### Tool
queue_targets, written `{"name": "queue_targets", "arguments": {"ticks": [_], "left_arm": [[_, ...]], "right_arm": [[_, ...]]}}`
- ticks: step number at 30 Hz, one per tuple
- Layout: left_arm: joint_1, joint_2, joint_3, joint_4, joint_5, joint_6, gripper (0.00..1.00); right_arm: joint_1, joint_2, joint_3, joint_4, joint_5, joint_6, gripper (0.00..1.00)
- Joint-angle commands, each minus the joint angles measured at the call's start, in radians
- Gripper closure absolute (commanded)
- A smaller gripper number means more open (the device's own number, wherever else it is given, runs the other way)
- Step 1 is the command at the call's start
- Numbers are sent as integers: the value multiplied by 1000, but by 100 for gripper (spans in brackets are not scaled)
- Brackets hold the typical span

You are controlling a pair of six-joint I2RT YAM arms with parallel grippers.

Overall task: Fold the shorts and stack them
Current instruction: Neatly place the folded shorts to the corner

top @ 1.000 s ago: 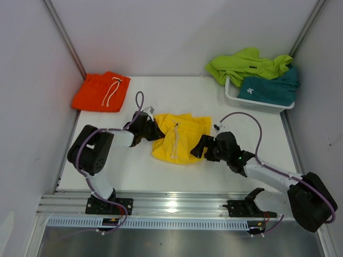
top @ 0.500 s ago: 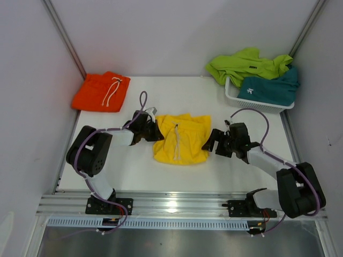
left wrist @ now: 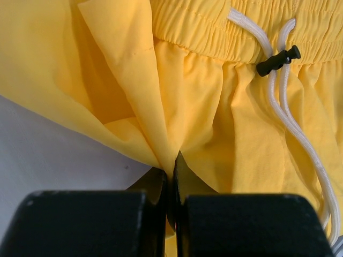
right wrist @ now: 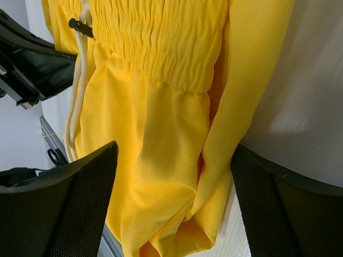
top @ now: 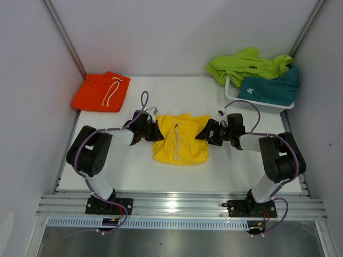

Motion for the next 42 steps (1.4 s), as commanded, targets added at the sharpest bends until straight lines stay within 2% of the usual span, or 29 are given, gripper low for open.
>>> {"name": "queue_targets", "arguments": {"ticks": [1,4,5,7,8,13,14,17,22,27,29,37,41,42], "left_arm": [[12,9,9,-35,2,49,100],[18,10,13,-39,2,49,100],[18,9,14,-41,2,50,100],[20,6,19,-52,-9,49,100],[20,1,22,-58,-18,50,100],[24,-10,32,-71,-51,52,100],[23,-10,37,-81,-55,46,100],[23,-8,69,-110,-68,23,100],[23,-25,170,-191,-121,9,100],[32,24,393,-393,-216,50,100],[49,45,464,-424,-225,58,100],[202,162,733,-608,-166,116,100],[266,229,845,-657,-150,150,100],[277,252,943,-680,-149,167,100]], "right_arm": [[8,53,21,41,21,-10,15],[14,84,38,19,66,-17,19],[17,93,50,15,78,-20,26],[23,102,61,-16,113,-31,33],[28,102,64,-21,133,-37,45],[36,88,67,-36,143,-39,73],[40,82,73,-45,156,-39,82],[66,58,106,-82,198,-43,93],[108,79,238,-117,232,-14,99],[134,176,412,-136,215,23,100],[154,225,502,-137,215,44,100],[218,452,813,-76,193,171,100],[252,599,1031,-25,175,242,100],[258,661,1071,-18,176,268,100]]}}
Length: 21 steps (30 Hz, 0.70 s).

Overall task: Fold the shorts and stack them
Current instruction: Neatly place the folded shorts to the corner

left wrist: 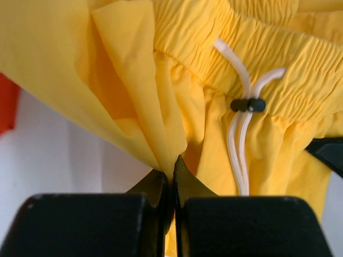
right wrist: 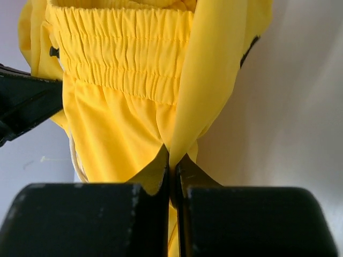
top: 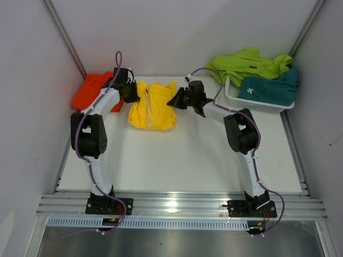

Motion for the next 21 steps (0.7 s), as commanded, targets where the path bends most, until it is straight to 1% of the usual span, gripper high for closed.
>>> {"name": "queue_targets", "arguments": {"ticks": [1,2,3,4,5,6,7,8,9,10,11,12,13,14,16,17,21], "left_arm": [[37,66,208,-123,34,65,100],[58,111,277,-144,37,72,100],[69,132,310,-167,38,81,100],[80,151,406,-187,46,81,100],[101,166,437,-216,55,83,100],[112,194,466,-229,63,86,100],[121,211,494,-241,66,86,100],[137,230,609,-276,75,86,100],[137,278,655,-295,79,88,100],[167,301,736,-312,81,88,100],[186,322,803,-322,90,86,100],[193,348,837,-319,101,85,100],[212,353,841,-309,109,83,100],[221,355,833,-297,112,78,100],[247,349,809,-255,116,74,100],[258,346,789,-241,122,69,100],[295,332,778,-194,127,71,100]], "right_arm": [[33,127,176,107,-28,109,100],[45,159,217,121,-33,129,100],[51,223,295,134,-42,167,100],[56,256,335,167,-46,186,100],[62,286,375,186,-48,203,100],[73,317,450,204,-43,220,100],[77,373,487,247,-39,262,100],[82,401,523,274,-31,286,100],[90,432,559,301,-13,312,100],[94,463,648,339,-1,359,100],[97,527,696,354,12,379,100],[105,559,745,367,39,398,100],[108,616,834,393,55,421,100],[113,636,865,405,103,431,100],[128,653,882,455,165,448,100],[134,658,884,460,221,444,100],[168,668,908,463,340,416,100]]}}
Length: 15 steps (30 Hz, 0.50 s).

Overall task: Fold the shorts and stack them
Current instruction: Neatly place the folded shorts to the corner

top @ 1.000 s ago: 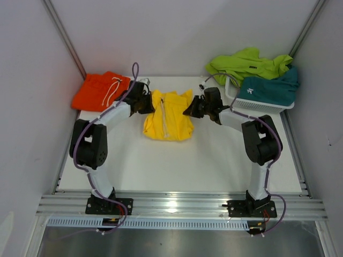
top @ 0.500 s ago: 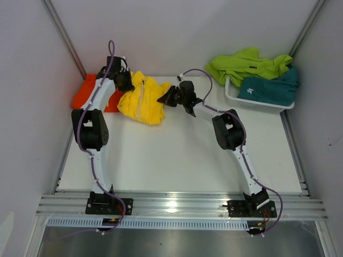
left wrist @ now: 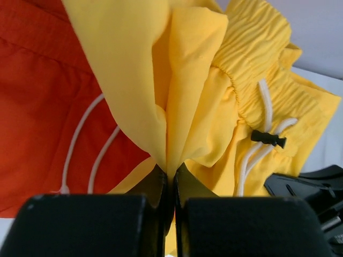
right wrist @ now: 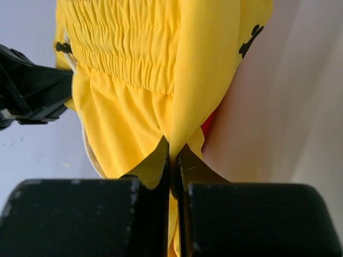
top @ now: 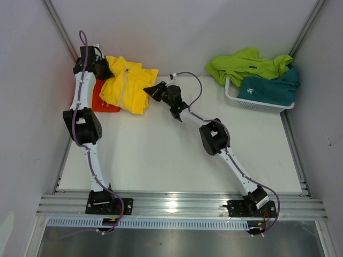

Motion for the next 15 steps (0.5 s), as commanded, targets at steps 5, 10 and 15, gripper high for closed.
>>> {"name": "queue_targets", "arguments": {"ticks": [5,10,15], "left_arm": [[60,-21,14,101,41,-1,100],[74,-11,17,127,56,-1,100],[99,-3,24,146,71,-21,100]], "right_arm": [[61,43,147,140,247,13,100],[70,51,156,134,314,20,100],[81,63,167,131,377,36,85]]}}
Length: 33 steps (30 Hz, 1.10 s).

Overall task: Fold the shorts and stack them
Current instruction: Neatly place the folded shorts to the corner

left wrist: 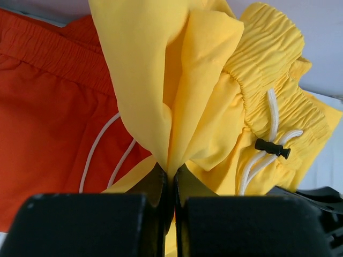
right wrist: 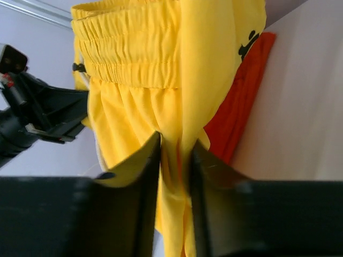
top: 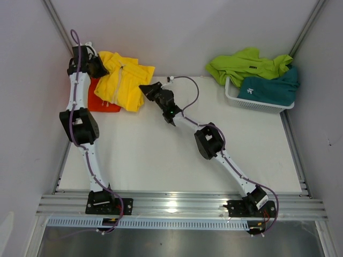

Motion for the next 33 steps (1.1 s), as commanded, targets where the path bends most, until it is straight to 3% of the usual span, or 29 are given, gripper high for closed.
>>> {"name": "queue_targets", "arguments": {"ticks": [1,3,4,6,7,15,33], "left_arm": [[39,-7,31,64,12,-34,100],[64,-7,42,75,-4,-47,100],[70,-2,65,84,-5,-58,100],[87,21,83,95,-7,-72,100],[93,28,91,104,4,-78,100],[133,47,111,149,27,-71,100],[190,56,70,234,-63,-73,100]], "right_arm": [[3,11,69,59,133,20,67],[3,17,97,50,145,18,54],[0,16,104,36,150,12,38],[-10,-1,74,21,132,7,23],[-13,-28,51,19,123,7,1],[-36,-203,-259,102,-8,-54,0],[-24,-262,-363,136,-126,-118,0]]}}
